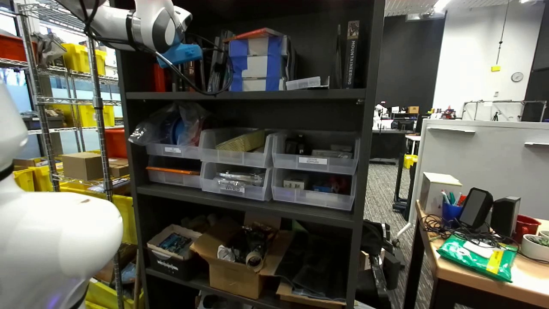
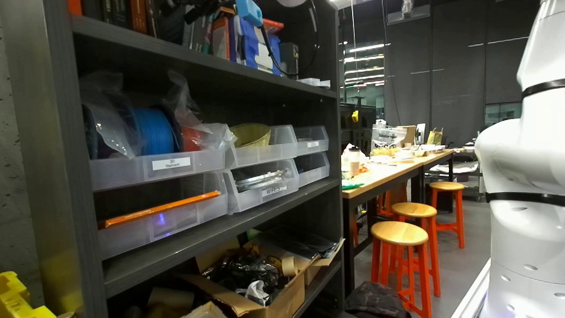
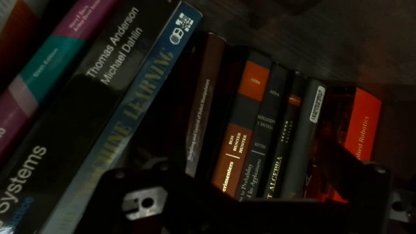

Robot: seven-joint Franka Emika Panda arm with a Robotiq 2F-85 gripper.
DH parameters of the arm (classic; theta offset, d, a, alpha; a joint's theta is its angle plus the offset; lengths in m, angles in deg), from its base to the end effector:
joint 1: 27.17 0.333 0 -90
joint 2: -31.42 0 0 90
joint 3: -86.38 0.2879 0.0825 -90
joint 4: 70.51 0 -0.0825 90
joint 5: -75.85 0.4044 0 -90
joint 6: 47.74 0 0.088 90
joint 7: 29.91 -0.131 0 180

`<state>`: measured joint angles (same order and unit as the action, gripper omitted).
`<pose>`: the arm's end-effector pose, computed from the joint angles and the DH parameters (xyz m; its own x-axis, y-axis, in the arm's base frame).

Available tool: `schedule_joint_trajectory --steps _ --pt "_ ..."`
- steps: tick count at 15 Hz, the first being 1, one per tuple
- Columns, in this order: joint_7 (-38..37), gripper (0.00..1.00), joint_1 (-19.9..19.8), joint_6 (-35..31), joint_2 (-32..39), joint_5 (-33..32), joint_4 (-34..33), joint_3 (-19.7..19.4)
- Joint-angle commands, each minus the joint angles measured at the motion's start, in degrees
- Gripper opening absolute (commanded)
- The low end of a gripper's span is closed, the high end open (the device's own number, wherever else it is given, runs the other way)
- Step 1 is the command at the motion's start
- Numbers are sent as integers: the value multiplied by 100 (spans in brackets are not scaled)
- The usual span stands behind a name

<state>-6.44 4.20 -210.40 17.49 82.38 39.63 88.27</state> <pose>0.4840 0.3141 0.6986 0.1444 0.4567 0.8778 0.6451 -0.7161 0.2665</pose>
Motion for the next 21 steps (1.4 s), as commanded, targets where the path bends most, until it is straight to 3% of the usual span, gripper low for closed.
schedule_joint_trajectory --steps 1,10,21 --pt "275 100 81 57 325 105 -393 -104" --pt "525 100 37 58 934 84 -977 -83" --pt "627 100 -49 41 1128 59 -1210 -152"
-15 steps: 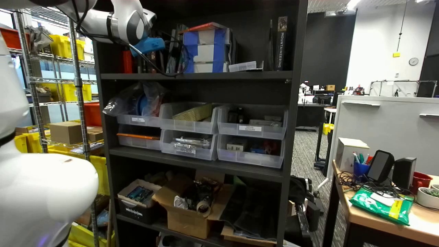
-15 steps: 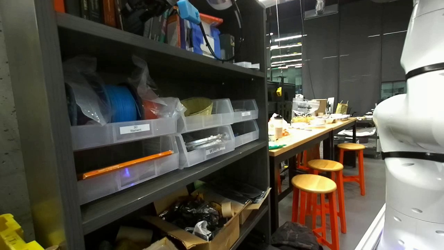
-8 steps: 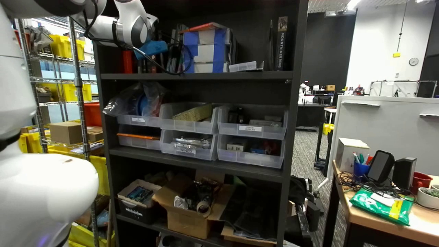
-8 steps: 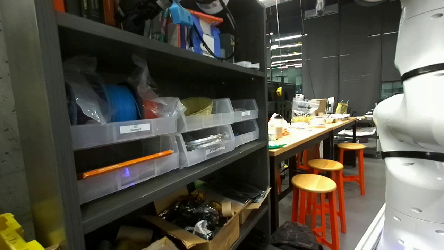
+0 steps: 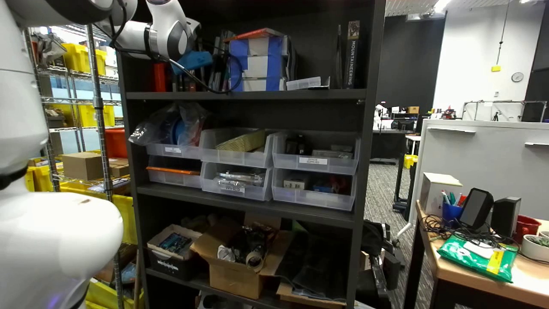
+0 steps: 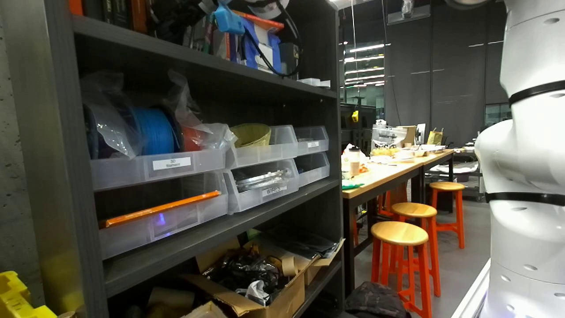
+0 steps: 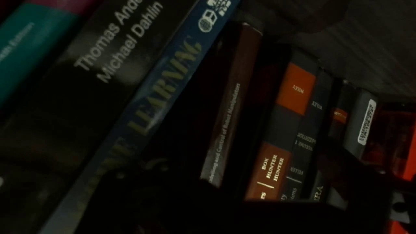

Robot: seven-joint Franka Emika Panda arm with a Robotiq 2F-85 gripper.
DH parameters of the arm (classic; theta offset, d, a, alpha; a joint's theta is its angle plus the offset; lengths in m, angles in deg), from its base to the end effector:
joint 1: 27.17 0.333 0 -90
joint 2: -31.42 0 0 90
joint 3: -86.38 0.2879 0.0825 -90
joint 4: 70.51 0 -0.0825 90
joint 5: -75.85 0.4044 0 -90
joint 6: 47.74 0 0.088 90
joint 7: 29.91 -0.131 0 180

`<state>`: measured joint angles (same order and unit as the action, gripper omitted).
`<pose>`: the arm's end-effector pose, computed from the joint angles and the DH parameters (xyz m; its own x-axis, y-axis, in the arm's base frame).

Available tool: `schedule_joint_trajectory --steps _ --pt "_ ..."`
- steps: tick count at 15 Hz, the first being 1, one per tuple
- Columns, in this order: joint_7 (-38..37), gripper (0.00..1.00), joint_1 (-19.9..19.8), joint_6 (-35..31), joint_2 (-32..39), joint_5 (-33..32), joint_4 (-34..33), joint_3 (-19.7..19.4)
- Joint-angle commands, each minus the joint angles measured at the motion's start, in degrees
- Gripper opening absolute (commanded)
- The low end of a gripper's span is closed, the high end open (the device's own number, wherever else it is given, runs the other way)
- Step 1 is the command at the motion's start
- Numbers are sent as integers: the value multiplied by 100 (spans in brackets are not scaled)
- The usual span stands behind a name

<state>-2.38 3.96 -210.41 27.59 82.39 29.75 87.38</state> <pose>0.5356 0.3308 0.6899 0.1136 0.5009 0.8580 0.6429 -0.6955 0.3209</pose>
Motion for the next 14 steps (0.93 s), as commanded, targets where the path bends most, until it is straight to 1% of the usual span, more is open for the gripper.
schedule_joint_trajectory --steps 1,7,8,9,10,11,12,13,14 --pt "218 100 -34 41 125 26 -236 -74" --pt "304 100 -42 265 112 94 -259 -110" --pt "327 75 -33 309 104 111 -256 -105" --pt "354 73 -25 341 98 118 -257 -99" --pt "362 68 -25 375 96 120 -261 -98" --pt "367 59 -27 415 95 113 -260 -97" --pt "380 59 -28 439 98 110 -263 -96" --pt "388 44 -29 464 99 114 -267 -97" --pt "393 43 -31 484 102 111 -274 -97"
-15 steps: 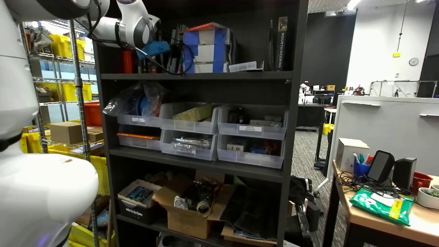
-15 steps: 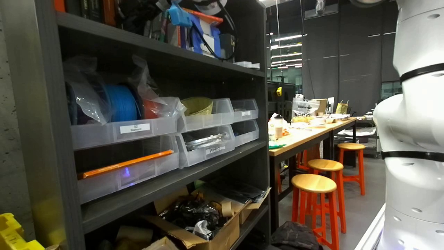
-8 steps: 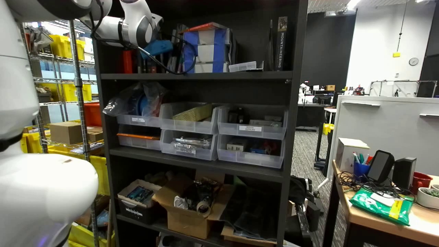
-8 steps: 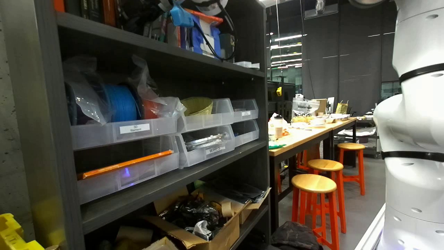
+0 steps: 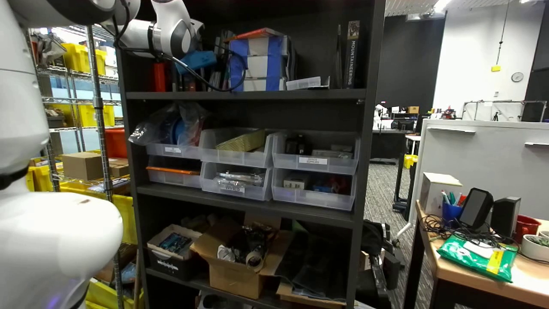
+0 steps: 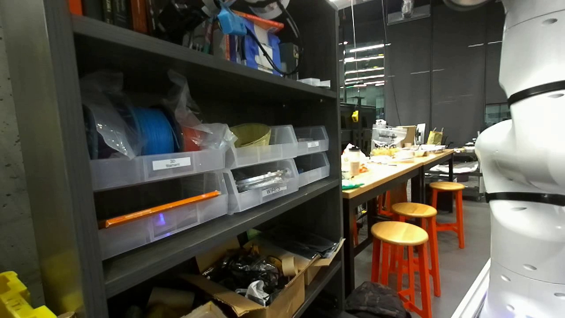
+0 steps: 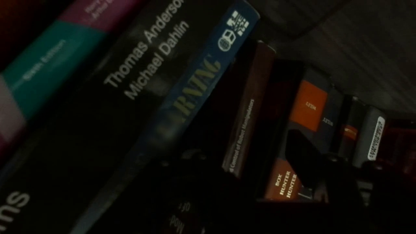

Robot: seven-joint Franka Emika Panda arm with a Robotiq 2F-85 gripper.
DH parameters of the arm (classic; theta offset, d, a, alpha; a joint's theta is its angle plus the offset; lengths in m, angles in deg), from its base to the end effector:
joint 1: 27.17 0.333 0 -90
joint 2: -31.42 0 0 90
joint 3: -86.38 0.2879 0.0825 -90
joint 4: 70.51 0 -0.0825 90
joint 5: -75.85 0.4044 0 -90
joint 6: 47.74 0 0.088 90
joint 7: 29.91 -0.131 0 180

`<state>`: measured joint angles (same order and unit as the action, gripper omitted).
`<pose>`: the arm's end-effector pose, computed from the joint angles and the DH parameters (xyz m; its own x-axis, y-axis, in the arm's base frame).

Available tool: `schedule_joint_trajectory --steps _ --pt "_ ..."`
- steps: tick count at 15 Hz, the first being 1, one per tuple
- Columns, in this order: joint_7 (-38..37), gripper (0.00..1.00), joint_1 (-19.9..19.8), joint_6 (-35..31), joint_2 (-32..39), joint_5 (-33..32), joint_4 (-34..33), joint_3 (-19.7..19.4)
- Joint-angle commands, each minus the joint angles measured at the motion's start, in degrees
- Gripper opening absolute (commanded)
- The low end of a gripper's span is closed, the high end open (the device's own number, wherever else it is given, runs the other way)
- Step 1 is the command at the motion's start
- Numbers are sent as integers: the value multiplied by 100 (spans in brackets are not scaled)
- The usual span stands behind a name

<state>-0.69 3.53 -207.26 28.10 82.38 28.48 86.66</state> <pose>0.5445 0.3221 0.6884 0.1321 0.5368 0.8333 0.6488 -0.6824 0.3367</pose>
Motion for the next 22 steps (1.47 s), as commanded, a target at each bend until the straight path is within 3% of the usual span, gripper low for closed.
schedule_joint_trajectory --steps 1,3,7,10,11,16,20,22 --pt "230 53 11 178 54 111 -154 -26" --pt "209 72 5 147 84 73 -188 -24" --pt "205 92 31 138 222 84 -353 1" --pt "207 90 31 152 326 46 -460 10" --pt "216 82 22 152 357 41 -488 6" --pt "230 74 -11 150 395 22 -521 -16" --pt "232 87 -19 151 392 13 -508 -26" --pt "236 86 -38 141 384 -27 -475 -45"
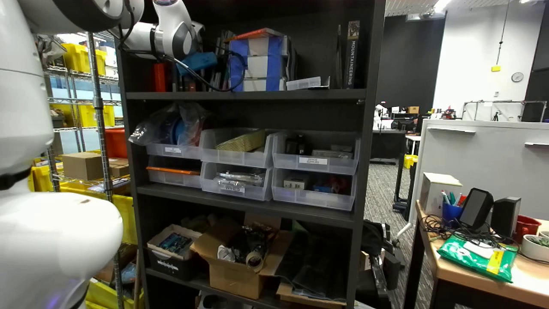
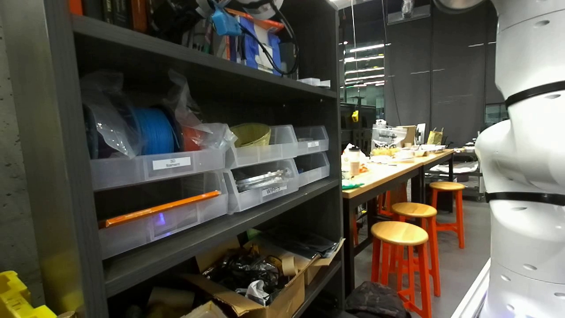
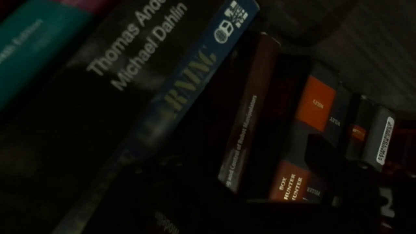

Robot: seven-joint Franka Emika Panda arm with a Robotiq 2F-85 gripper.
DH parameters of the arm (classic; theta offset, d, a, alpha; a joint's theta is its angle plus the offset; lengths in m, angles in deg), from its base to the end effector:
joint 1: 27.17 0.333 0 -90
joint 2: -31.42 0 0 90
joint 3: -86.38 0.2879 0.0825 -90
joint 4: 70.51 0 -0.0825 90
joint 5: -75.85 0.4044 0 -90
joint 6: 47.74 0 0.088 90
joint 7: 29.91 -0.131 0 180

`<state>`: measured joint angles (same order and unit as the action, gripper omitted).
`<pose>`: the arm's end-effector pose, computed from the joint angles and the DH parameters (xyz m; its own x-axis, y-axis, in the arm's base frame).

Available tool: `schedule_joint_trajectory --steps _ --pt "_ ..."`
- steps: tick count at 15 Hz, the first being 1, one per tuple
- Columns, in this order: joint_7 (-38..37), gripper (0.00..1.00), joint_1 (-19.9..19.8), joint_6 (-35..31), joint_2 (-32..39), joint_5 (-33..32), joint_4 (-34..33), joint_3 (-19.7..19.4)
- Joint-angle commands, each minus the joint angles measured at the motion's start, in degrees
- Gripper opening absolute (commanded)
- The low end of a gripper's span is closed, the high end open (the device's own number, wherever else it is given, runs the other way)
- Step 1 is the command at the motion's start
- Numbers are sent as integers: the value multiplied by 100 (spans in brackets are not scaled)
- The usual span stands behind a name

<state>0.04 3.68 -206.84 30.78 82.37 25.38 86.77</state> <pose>0.5543 0.3316 0.6880 0.1209 0.5461 0.8290 0.6541 -0.6720 0.3472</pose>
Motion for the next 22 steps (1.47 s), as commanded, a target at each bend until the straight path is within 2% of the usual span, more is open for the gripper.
schedule_joint_trajectory --steps 1,7,11,15,16,22 --pt "165 85 -66 82 113 -78 -146 -67" --pt "16 87 -129 -10 65 -294 -55 -126" --pt "-15 84 -137 -46 117 -375 -100 -134" --pt "-517 85 -181 -295 159 -967 -105 -194" --pt "-690 85 -749 -337 174 -1111 -118 377" --pt "-1267 88 -1248 -473 160 -1686 -111 884"
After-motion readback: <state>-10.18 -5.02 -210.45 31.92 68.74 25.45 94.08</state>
